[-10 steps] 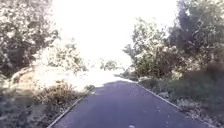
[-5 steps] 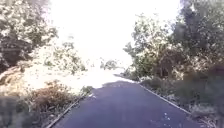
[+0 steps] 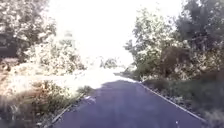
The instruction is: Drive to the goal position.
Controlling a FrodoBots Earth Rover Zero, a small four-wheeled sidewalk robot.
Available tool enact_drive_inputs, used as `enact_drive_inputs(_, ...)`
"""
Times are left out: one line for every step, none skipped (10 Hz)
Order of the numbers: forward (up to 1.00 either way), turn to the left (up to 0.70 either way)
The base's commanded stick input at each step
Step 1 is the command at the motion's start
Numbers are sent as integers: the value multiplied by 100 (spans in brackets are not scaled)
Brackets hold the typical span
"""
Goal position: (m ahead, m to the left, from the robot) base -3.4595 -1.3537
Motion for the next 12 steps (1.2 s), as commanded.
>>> enact_drive_inputs(50, 0)
enact_drive_inputs(50, 0)
enact_drive_inputs(50, 0)
enact_drive_inputs(50, 0)
enact_drive_inputs(50, 0)
enact_drive_inputs(50, 0)
enact_drive_inputs(50, 0)
enact_drive_inputs(50, 0)
enact_drive_inputs(50, 0)
enact_drive_inputs(50, 0)
enact_drive_inputs(50, 0)
enact_drive_inputs(50, 4)
